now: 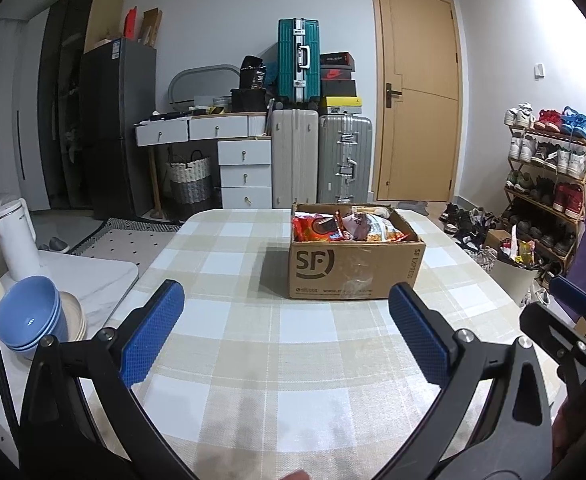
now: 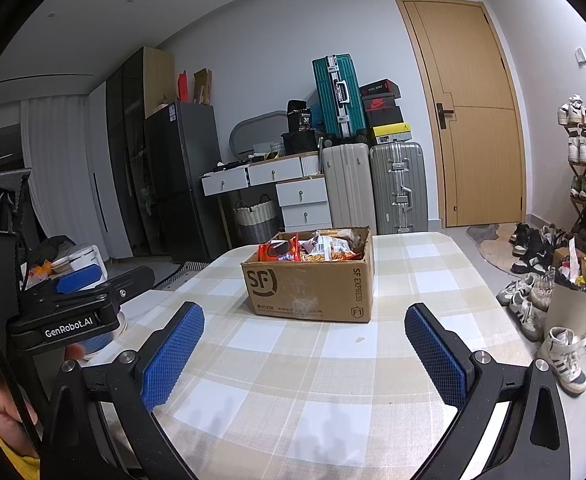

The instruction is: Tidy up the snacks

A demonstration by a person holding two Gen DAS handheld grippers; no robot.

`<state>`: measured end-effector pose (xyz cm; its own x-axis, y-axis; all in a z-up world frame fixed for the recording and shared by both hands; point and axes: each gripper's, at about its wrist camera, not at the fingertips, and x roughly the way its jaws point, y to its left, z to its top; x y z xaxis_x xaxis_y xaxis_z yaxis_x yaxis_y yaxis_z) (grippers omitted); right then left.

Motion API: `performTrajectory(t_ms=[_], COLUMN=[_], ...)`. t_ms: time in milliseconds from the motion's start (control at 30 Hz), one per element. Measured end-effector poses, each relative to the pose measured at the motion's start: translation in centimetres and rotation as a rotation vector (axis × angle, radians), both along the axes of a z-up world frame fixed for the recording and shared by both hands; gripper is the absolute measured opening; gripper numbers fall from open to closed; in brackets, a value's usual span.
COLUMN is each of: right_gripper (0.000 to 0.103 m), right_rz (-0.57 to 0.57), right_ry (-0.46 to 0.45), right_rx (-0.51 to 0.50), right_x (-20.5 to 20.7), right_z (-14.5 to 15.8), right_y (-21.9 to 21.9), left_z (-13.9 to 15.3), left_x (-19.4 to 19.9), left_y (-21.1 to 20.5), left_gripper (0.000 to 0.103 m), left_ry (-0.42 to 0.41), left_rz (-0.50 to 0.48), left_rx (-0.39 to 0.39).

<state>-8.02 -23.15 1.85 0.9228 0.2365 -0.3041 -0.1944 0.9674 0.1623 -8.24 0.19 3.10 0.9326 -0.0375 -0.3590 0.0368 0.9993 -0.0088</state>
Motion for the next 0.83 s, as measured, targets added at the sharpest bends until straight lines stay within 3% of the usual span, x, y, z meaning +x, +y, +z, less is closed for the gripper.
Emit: performTrajectory(t_ms=[600, 833], right_gripper=[0.102, 0.102], right_rz=[0.002, 0.001], right_ry=[0.01, 0.01], right_rx=[0.003, 0.003], right_x=[-0.18, -0.19], right_z=[-0.25, -0.26], right_y=[0.11, 0.08], left_z=[0.24, 0.11], left_x=[-0.69, -0.11], left_y=[-0.76, 0.1], left_gripper=[0.102, 0.102], left_ry=[-0.024, 0.009], left_rz=[0.01, 0.019], left_rx=[0.07, 0.019])
